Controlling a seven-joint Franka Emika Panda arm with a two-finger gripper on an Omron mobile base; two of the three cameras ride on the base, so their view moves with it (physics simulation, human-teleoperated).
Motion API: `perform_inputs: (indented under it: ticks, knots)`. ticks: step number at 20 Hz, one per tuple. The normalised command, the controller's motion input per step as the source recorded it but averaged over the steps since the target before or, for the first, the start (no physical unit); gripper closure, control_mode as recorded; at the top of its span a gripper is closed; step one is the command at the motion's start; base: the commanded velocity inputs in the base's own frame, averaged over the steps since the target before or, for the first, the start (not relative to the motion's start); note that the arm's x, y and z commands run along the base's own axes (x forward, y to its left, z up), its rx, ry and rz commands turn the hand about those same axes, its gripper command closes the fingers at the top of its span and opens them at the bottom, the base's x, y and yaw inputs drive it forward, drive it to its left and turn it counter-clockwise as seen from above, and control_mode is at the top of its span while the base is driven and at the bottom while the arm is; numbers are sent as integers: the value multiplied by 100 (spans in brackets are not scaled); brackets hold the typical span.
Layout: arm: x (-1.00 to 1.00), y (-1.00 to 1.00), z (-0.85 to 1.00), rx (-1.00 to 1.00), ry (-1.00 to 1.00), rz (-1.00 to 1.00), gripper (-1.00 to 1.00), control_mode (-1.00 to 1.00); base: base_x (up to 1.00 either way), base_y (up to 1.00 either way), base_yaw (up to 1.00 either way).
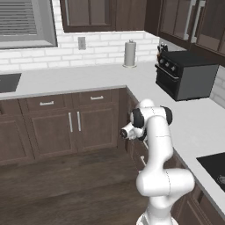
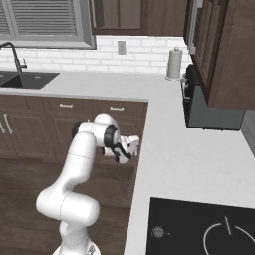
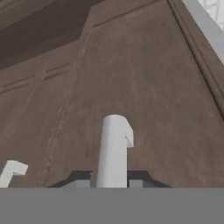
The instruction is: Take a straw from the drawer in front and place it inside the glass cup on the dining counter.
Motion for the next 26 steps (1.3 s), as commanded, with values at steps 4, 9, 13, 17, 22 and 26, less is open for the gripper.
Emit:
perform_inputs:
  ticks: [4,9,13,17,22,26]
  knots:
    - [-54,78,-31,0,0,0,100,-100,0,0,0]
    - [-65,83,-29,0,0,0,100,-100,0,0,0]
    - [-59,93,-26,0,0,0,100,-100,0,0,0]
    - [-49,100,-24,0,0,0,-100,-100,0,0,0]
    - [-58,48,22,0,-20,0,-100,-100,0,0,0]
    - [-68,43,33,0,-21,0,-100,-100,0,0,0]
